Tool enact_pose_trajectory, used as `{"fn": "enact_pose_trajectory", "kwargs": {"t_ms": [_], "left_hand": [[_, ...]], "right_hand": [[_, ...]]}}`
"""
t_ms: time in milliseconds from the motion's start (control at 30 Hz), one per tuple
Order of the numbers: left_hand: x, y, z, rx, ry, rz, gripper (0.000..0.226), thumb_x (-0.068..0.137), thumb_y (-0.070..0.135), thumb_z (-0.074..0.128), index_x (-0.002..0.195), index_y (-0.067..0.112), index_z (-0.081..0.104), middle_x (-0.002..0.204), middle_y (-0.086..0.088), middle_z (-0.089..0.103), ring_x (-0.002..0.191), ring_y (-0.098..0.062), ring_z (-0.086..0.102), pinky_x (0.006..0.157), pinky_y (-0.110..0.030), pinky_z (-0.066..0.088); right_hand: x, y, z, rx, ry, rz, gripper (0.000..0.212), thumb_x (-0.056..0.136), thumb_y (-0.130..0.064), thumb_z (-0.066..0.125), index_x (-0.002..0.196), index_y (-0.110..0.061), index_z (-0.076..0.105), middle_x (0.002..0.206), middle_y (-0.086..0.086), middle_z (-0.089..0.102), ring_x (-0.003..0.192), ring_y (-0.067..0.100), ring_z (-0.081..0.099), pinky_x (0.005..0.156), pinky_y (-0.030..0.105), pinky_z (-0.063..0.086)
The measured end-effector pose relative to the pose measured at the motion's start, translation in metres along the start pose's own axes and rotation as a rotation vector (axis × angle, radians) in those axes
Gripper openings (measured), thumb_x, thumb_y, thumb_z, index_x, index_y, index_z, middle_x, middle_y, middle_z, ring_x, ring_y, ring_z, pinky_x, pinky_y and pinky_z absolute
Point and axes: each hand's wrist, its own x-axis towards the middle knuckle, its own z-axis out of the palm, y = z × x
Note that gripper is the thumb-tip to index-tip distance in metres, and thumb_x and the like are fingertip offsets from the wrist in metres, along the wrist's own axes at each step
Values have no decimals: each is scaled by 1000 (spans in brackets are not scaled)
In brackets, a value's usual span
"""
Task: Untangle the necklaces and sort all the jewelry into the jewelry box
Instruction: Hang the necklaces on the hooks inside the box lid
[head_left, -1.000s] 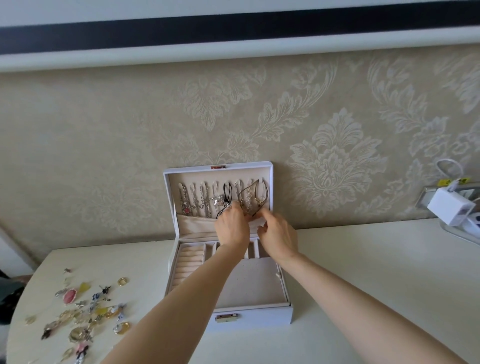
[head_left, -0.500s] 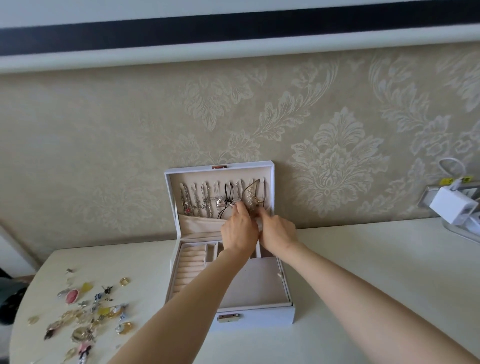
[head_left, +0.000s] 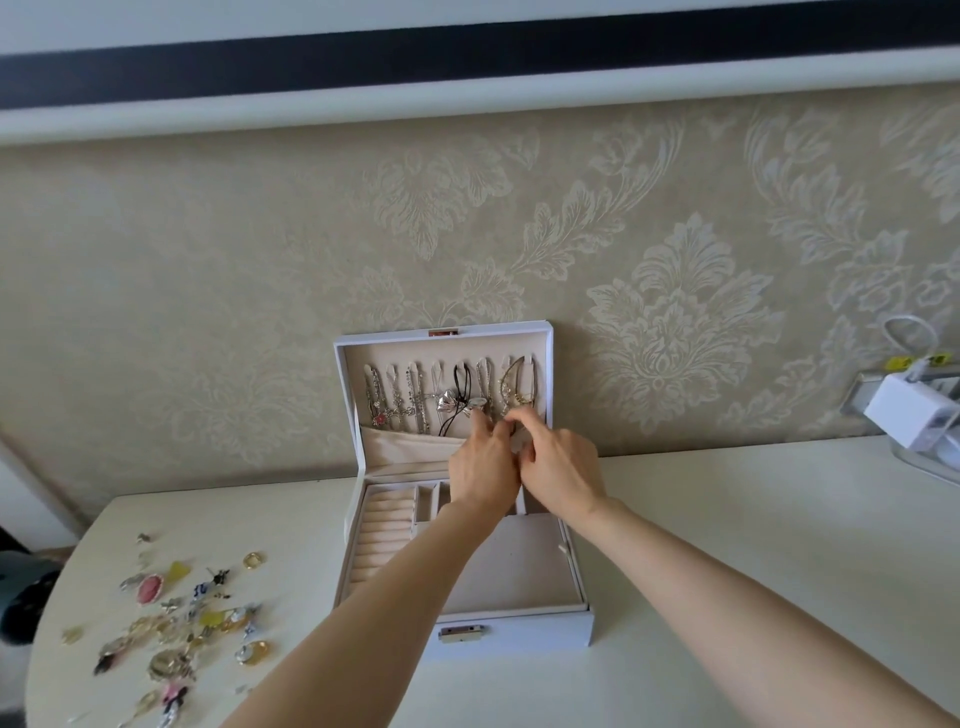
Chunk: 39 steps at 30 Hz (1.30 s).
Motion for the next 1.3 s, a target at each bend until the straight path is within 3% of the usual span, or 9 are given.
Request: {"fn": "enact_pose_trajectory", "kwargs": {"t_ms": [200,333,467,533,667,833,1033,1100,1300], "left_hand": [[0,5,-3,-9,-22,-24,32,93,21,45,122,8,47,125,-13,37,93,-36,60,73,-40,43],[-2,3,-2,-64,21,-52,37,87,7,49,122,9,38,124,-12,40,92,-37,60,63,-37,36],[-1,-2,-1,22,12,-14,48,85,-5,48,127,15,37,123,-11,38,87,-35,61,63,-36,39],[1,-3,-1,52,21,-9,42,89,0,47,128,15,40,123,-11,39,88,-34,62,64,-35,38],[3,-1,2,58,46,-27,28,97,13,40,123,16,50,120,-11,42,89,-34,63,65,-35,38],[4,2,4,39,88,-32,27,99,14,36,119,16,53,120,-9,47,90,-33,63,65,-35,37],[4,-1,7,-100,148,-46,15,98,15,37,110,10,42,110,-10,58,90,-35,62,64,-36,36],[2,-5,7,-84,166,-39,16,100,20,35,109,10,45,107,-9,59,89,-35,62,64,-35,36],[11,-9,6,-84,200,-81,22,99,15,37,104,10,58,103,-10,62,88,-31,62,62,-31,36]], "right_hand": [[4,9,-3,-48,-164,125,47,84,-12,47,126,-32,49,95,10,70,90,33,64,67,33,45],[10,8,-3,-1,-293,181,47,84,-10,48,130,-20,42,99,14,67,93,35,62,64,31,39],[18,4,0,1,-396,183,51,86,-10,48,135,-21,39,110,12,64,100,33,61,72,33,45],[18,5,-2,9,-334,170,48,85,-9,49,131,-23,43,106,10,66,97,31,62,72,33,46],[6,9,-4,-11,-25,84,35,85,-10,46,117,-25,51,73,7,67,70,28,64,57,30,40],[-1,14,2,-17,-170,95,54,80,-8,49,129,-29,45,88,12,70,83,34,65,66,36,50],[14,10,6,-108,-328,116,62,88,-14,50,144,-26,28,102,12,67,97,33,63,73,36,48],[17,9,6,-63,-328,132,60,86,-11,50,141,-27,33,102,11,67,96,32,63,74,35,48],[-2,15,7,99,94,72,29,80,-7,51,105,-22,55,54,0,58,49,24,55,49,30,41]]}}
